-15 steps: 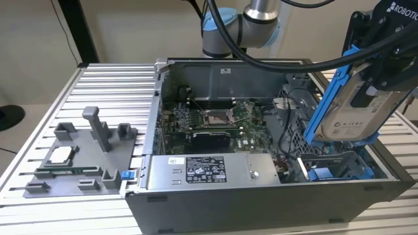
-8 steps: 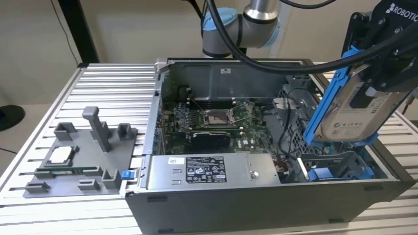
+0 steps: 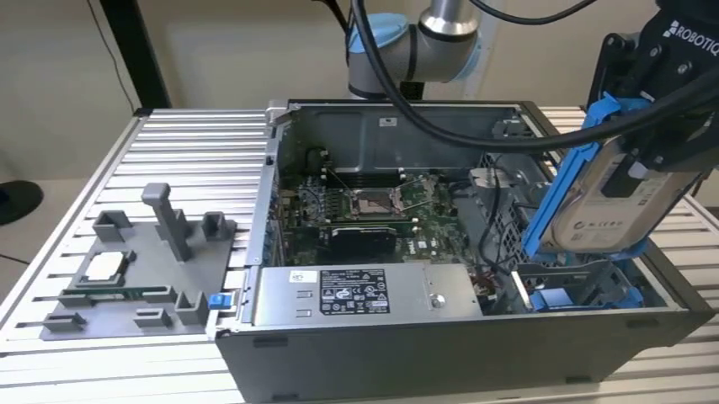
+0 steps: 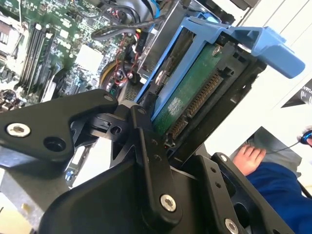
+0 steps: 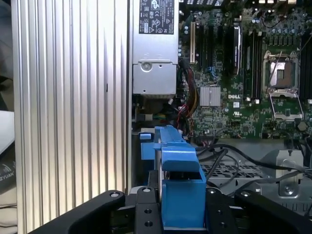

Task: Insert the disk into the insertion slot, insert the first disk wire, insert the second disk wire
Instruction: 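Insert the disk into the insertion slot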

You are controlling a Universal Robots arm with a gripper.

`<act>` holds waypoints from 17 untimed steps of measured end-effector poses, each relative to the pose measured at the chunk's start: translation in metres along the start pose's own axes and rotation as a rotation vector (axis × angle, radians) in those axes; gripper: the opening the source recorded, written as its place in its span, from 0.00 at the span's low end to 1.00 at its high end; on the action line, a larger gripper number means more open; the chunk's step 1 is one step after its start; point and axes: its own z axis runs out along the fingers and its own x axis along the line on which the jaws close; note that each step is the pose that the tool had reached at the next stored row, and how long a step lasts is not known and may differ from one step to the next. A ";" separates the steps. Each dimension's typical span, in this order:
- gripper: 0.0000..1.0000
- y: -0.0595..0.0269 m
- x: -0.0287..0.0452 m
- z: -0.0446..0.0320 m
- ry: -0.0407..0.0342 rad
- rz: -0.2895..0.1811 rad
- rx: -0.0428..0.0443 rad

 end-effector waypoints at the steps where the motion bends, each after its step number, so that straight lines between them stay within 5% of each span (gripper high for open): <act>1: 0.00 -0.0001 0.0014 0.0014 -0.0007 0.001 0.0000; 17: 0.00 -0.0208 0.0062 0.0236 -0.0230 0.002 -0.0029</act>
